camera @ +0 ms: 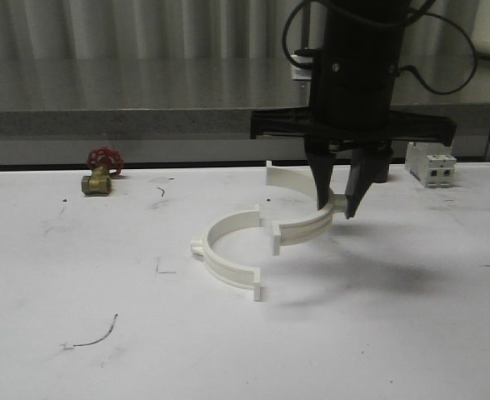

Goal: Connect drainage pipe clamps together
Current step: 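Carry the clamp half with the right gripper to the placed half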

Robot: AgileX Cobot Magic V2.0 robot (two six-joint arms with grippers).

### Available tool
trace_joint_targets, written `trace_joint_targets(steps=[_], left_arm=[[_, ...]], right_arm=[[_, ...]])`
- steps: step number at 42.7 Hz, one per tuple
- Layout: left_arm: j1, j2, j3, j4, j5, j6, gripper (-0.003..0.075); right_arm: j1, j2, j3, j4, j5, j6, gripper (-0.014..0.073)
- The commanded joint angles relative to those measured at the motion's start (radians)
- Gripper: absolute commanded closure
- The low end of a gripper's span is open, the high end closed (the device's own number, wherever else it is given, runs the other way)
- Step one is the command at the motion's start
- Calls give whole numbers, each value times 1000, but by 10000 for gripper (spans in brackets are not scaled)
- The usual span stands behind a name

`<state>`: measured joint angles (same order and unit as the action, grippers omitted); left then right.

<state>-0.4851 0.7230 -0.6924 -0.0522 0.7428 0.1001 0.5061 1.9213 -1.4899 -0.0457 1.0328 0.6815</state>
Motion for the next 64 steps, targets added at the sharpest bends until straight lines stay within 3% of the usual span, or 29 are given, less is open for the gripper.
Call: trace_joint_targets(steps=[1,64], left_arm=[[0,-5,-25,-7,-68,0,462],[0,-5,-25,-7,-68,0,462]], right_arm=[[0,-28,-33,-20,-29,7,429],[-1,66,-33,-50,-165,53,429]])
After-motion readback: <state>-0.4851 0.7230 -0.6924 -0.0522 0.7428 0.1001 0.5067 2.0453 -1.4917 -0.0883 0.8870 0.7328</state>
